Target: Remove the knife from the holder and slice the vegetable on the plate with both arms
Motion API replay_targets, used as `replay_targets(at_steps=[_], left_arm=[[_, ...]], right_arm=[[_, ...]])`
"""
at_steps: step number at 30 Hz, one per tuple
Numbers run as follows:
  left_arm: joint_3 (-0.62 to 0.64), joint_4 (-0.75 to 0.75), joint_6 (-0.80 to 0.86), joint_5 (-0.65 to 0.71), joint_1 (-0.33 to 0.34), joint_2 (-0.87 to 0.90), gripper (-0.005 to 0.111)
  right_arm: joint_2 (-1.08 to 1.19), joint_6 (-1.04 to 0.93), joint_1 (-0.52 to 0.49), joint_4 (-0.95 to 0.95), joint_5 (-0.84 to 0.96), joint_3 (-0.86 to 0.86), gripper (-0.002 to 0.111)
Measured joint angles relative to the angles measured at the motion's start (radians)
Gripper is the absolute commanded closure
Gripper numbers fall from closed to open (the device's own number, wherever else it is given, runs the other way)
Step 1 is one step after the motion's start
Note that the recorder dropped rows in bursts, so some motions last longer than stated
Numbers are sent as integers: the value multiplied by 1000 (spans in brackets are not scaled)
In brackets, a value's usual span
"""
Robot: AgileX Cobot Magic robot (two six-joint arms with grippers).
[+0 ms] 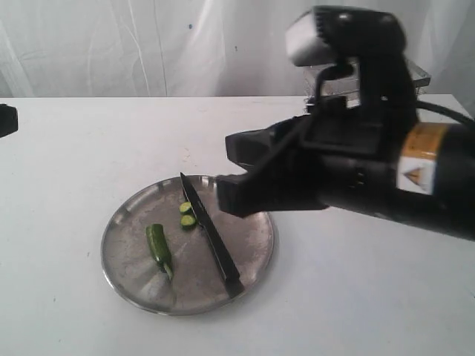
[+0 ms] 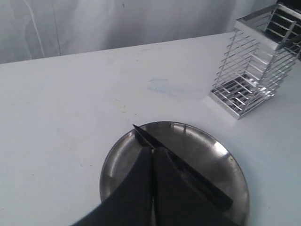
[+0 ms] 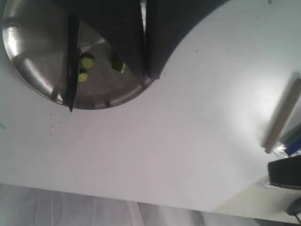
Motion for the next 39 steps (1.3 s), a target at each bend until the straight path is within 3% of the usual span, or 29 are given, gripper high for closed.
replay_targets(at_steps=[15, 20, 32, 39], left_arm=[[2, 0, 0, 27, 0, -83, 107], [2, 0, -1, 28, 0, -83, 107], [2, 0, -1, 30, 0, -83, 107], [2, 0, -1, 30, 0, -83, 107]], right_arm=[[-363, 17, 14, -5, 126, 68, 108], [-444, -87, 8, -97, 101, 100, 108], [-747, -55, -326, -91, -120, 594, 108], [-933, -43, -442, -90, -126, 736, 108]])
